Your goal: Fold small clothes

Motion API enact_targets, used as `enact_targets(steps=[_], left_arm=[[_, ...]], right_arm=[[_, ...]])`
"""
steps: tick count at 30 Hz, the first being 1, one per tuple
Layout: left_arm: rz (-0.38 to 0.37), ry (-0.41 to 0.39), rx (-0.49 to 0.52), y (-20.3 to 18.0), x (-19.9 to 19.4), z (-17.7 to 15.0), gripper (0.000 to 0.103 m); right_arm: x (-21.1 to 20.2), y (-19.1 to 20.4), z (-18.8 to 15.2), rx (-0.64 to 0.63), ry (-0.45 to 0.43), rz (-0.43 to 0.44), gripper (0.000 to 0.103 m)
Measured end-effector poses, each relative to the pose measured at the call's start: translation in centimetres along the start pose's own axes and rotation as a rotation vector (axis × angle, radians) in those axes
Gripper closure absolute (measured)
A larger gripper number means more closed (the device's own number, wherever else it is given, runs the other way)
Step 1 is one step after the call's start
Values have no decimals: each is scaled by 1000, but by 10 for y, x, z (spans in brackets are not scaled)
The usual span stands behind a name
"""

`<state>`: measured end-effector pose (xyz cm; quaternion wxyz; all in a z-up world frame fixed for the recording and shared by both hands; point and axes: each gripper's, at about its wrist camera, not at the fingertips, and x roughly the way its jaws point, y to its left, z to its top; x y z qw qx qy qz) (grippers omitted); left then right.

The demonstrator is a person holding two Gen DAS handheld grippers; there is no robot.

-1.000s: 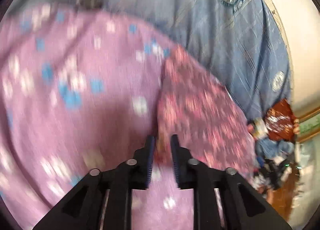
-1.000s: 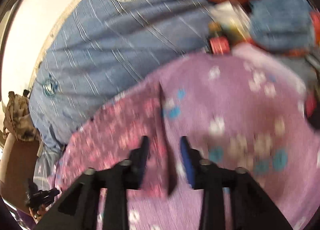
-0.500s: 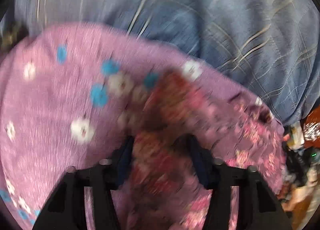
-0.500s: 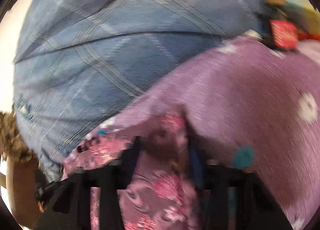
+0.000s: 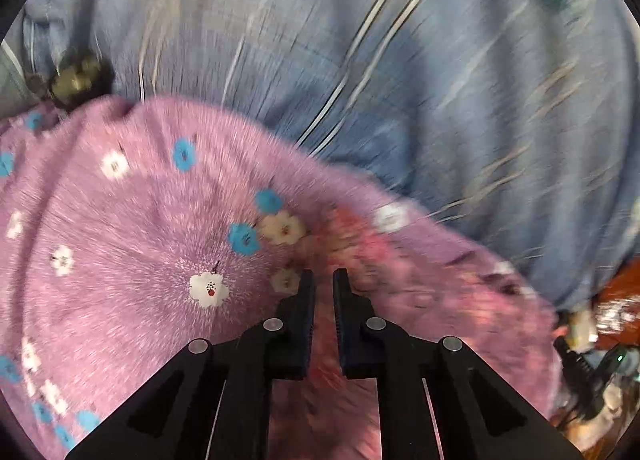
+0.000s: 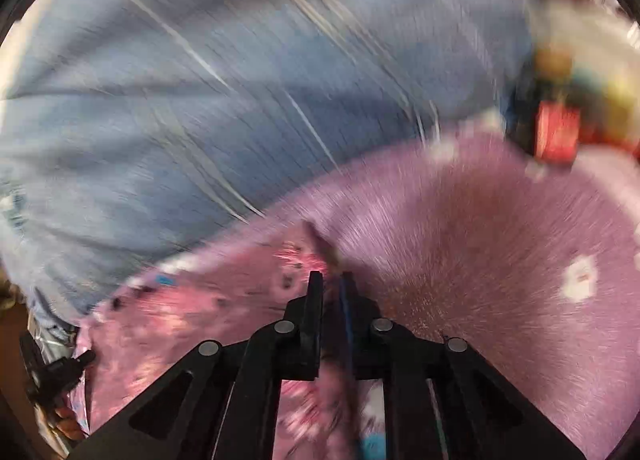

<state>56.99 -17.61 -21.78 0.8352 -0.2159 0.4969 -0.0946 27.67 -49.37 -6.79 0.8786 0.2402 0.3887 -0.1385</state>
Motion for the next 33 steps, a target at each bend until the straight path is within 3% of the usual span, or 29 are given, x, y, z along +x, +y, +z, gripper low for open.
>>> enact_targets(steps=[2,4,6,8,10,11,13,16,18,21,23,24,26,27,30,33], left_arm=[[-58,-34,43,-11,-22,-10,88],[-83,-2,99,-23,-25,-32,75],[-19,52,175,-32,-14,-54,75],[96,158,228,-36,16,-78,77],[132,95,279,-44,10,-90,77],[137,109,282,-46,7,-92,77],[84,126,234,-45,-13,-90,77],[57,123,154,-21,-51,-72,73],[35,154,90,2,-69,-68,65],[-80,243,10,32,-82,-79,62],[-130,304,30,43,-82,-87,62],[-113,325,56,46,-81,-93,62],[0,349,119,53,-78,-105,62],[8,351,123,57,-78,-108,62],[-90,338,6,83,-89,-103,62],[-93,313,-28,98,-96,-92,63]], right_arm=[[-27,8,-9,-30,-66,83,83],[-42,14,-24,-57,-78,145,69],[-35,15,-43,-83,-30,127,67],[-11,5,-57,-75,78,43,73],[-15,-2,-68,-38,43,29,75],[-24,0,-68,-35,34,4,71],[-44,12,-71,-43,-13,4,69],[-78,39,-89,-132,-64,72,63],[-87,71,-110,-236,-31,104,54],[-89,121,-155,-431,33,110,54],[-85,151,-189,-537,67,118,53],[-83,166,-203,-577,86,132,53],[-79,189,-225,-627,116,139,53],[-75,198,-234,-652,125,129,53],[-75,230,-259,-746,112,127,50],[-82,258,-278,-843,71,147,34]])
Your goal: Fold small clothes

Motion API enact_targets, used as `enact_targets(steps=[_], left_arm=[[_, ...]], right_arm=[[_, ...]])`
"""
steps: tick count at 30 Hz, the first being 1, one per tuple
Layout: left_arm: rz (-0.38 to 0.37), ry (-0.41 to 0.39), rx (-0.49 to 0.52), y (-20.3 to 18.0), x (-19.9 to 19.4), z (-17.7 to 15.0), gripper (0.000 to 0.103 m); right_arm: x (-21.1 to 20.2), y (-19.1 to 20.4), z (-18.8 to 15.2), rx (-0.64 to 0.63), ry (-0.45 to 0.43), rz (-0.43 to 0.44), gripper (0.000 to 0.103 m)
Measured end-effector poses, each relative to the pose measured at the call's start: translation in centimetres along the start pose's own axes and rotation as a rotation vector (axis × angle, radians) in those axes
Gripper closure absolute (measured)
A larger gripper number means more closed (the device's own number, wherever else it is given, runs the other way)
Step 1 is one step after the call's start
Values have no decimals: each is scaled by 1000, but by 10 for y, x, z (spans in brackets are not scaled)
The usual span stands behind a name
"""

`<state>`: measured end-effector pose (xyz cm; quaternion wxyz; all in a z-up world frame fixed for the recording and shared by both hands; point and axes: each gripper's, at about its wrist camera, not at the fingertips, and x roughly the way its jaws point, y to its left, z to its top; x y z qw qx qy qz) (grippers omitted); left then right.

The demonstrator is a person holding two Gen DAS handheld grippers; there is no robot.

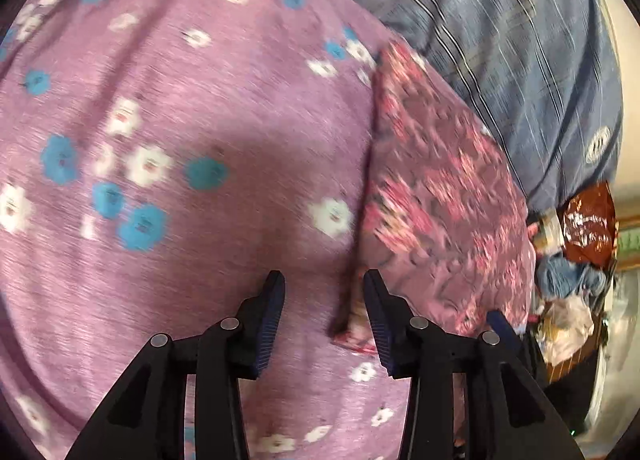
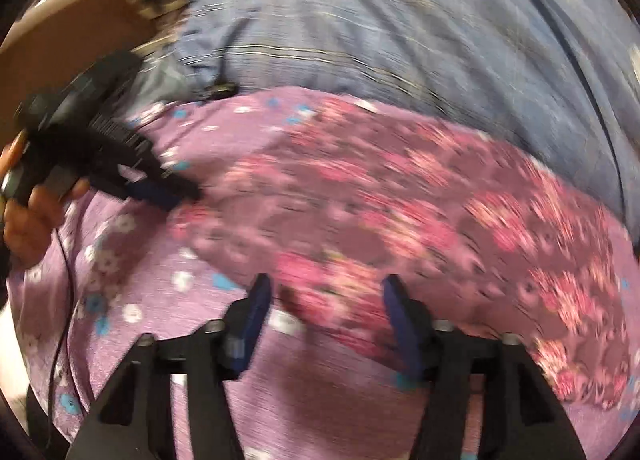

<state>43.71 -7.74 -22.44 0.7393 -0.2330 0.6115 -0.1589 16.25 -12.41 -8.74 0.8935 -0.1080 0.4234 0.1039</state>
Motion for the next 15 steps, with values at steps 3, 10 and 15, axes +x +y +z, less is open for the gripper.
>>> enact_targets(steps=[3,10,15], left_arm=[[-11,-2,-15,12,-8,8,63],[-59,14,-34,26,-17,15,60],[-41,31,-33,13,7,31,60]], right_arm=[[5,41,1,-136,-20,-28,31],[52,103,6,-361,-3,-215,31],[66,108,22,-374,-47,-284,47]])
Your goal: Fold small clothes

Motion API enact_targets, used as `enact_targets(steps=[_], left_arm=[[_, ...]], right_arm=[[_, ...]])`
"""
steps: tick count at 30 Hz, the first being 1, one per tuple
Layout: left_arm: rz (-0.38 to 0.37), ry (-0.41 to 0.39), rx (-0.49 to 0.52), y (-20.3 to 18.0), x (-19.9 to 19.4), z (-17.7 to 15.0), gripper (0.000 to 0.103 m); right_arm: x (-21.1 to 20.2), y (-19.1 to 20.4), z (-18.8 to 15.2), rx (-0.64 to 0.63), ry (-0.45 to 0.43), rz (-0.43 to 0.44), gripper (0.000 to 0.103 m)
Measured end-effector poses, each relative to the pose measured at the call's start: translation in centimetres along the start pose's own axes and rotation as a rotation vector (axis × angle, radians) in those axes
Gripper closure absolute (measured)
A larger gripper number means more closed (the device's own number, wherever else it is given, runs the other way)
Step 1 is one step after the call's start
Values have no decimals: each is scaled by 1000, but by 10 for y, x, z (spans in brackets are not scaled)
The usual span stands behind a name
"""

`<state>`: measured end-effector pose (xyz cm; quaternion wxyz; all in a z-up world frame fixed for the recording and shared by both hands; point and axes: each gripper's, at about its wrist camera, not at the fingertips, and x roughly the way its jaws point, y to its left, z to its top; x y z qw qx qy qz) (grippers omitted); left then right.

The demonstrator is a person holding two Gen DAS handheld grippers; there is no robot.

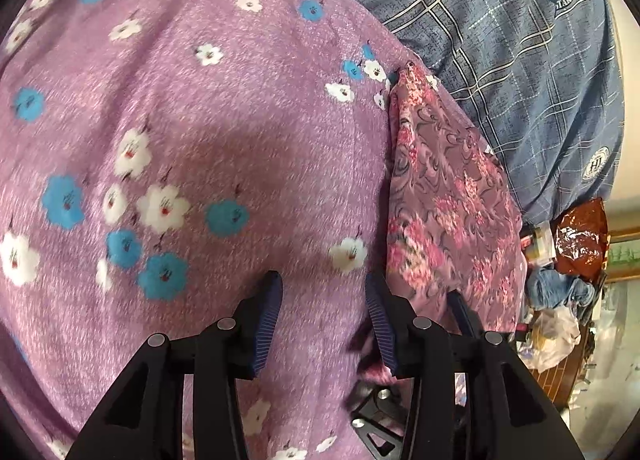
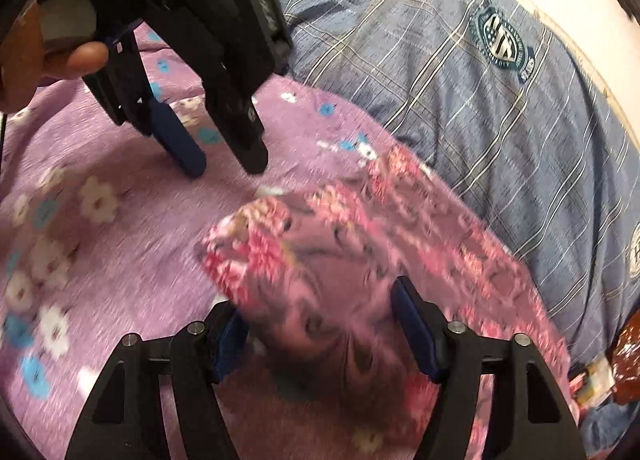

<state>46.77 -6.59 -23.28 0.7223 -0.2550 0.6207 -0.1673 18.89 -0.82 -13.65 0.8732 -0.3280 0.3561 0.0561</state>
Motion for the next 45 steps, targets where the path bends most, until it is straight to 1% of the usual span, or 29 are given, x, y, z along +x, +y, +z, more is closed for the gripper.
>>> enact_targets(steps=[1,2,3,5,6,8,10,12,15,19,20,21,23,24,25,26,27,28,29,32,35,40,45], left_arm=[[1,2,3,-4,4,5,59],[0,3,5,-8,7,9,59],[0,3,6,-13,14,14,58],[-9,0,-2,-21,21,25,57],[-26,1,-10,-25,24,32,56],[-66,1,-18,-32,33,43,54],[-82,-2,-20,-41,44,56,50],[-69,2,-26,-49,57,67,49],[-17,16,-25,-64,82,83,49],[20,45,5,-87,113,89,49],[32,40,15,-93,117,88,49],[42,29,25,-98,119,89,51],[36,22,36,-109,122,88,62],[28,27,36,-113,124,88,81],[38,23,36,-120,126,87,84],[59,6,46,-127,126,85,84],[76,-10,60,-133,124,81,88],[90,-31,74,-142,122,79,90],[90,-44,75,-148,120,77,90],[58,-73,60,-169,113,65,90],[74,-107,98,-197,110,50,91],[89,-135,177,-249,111,23,92],[133,-142,264,-304,121,-4,92]], right_arm=[[-1,-1,1,3,-16,7,60],[0,-2,2,4,-19,8,85],[2,-4,3,5,-19,4,90],[0,-11,4,15,-52,5,93],[-3,-15,4,21,-76,3,94],[-14,-22,2,27,-119,4,95],[-22,-27,1,29,-152,2,96],[-27,-32,0,37,-169,10,96],[-29,-37,-3,43,-185,22,96],[-29,-42,-10,61,-203,45,96],[-29,-45,-11,68,-208,50,96],[-29,-48,-13,78,-214,57,96],[-30,-54,-15,97,-222,61,97],[-31,-59,-17,116,-225,71,97],[-31,-63,-18,128,-226,77,97],[-32,-67,-20,143,-228,85,97],[-33,-72,-22,161,-230,93,97],[-35,-78,-25,181,-231,100,97],[-37,-81,-27,196,-233,104,97],[-43,-100,-38,272,-236,122,97],[-50,-124,-50,362,-233,160,97],[-65,-171,-84,556,-226,226,97],[-76,-213,-135,758,-245,284,97]])
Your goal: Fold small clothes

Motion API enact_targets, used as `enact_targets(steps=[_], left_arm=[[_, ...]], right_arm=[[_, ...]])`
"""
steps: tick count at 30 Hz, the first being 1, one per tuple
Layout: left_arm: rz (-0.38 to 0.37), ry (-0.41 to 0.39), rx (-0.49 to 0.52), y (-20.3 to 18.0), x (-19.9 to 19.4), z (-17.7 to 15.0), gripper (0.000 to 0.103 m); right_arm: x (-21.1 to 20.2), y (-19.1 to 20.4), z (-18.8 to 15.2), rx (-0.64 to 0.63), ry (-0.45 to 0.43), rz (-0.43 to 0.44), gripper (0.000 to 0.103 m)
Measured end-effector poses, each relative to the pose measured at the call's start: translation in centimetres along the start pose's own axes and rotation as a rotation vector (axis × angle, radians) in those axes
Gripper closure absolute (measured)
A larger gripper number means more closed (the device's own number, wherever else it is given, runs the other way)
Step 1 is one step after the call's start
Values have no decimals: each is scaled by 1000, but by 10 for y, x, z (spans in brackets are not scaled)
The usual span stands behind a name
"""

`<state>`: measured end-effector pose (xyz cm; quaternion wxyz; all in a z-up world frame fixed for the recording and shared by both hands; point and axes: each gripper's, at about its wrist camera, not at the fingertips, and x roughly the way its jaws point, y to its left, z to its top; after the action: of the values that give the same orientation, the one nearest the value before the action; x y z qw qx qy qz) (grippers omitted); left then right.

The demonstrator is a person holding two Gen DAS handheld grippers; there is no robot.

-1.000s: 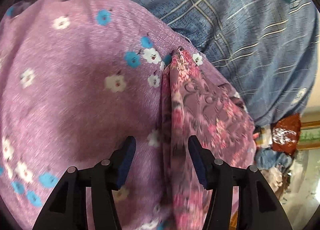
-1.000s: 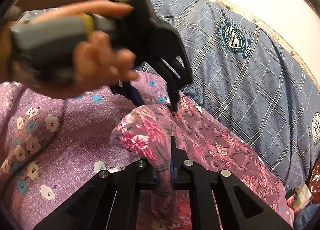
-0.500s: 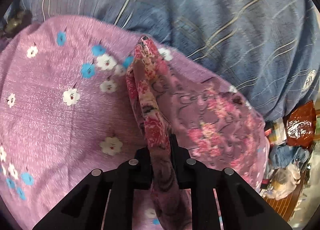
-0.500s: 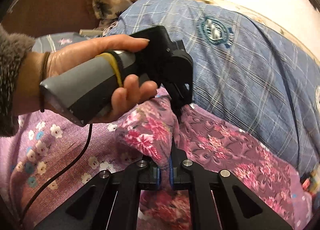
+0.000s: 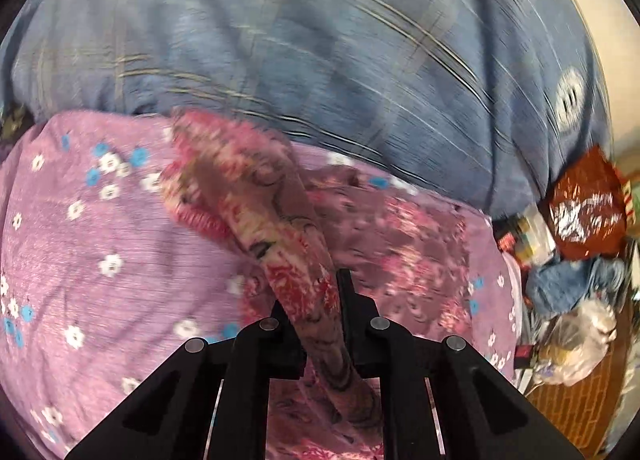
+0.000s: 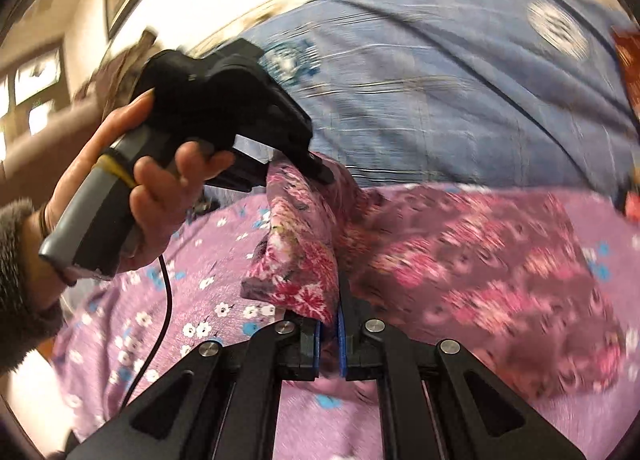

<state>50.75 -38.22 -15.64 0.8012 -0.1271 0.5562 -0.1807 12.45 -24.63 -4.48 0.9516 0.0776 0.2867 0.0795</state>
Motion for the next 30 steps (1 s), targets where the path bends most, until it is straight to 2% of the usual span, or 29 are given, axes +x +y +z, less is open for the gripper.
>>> enact_targets(steps=[4,8,12,15,17,20,22,24,26,27,28,29,30], left_arm=[[94,-9,76,-47,11,-7,92],[126,5,95,-81,29,-9,92],[163,29,157,-112,57,-12,92],[217,64,194,-129,89,-17,89],[263,111,199,-131,115,-16,86],[277,163,173,-127,137,-11,80],[266,170,146,-124,142,-8,73],[265,182,145,-124,146,-7,72],[270,175,153,-124,149,-6,72],[273,169,157,-125,150,-6,74],[281,153,165,-127,149,-7,82],[288,136,173,-129,148,-8,85],[290,120,177,-132,145,-10,87]], right_arm=[[-9,-37,-10,111,-9,51,97],[-15,-66,-11,187,-2,90,97],[-23,-106,-16,354,18,137,97],[-22,-138,-27,493,60,142,97],[-16,-149,-32,538,100,128,91],[-6,-160,-39,586,168,115,83],[-6,-163,-37,591,158,113,77],[-7,-162,-33,579,139,125,60],[-8,-160,-27,552,106,112,55],[-7,-160,-26,540,99,101,60],[-5,-161,-26,533,93,97,68],[-5,-162,-25,534,91,109,95],[-5,-164,-25,542,92,121,94]])
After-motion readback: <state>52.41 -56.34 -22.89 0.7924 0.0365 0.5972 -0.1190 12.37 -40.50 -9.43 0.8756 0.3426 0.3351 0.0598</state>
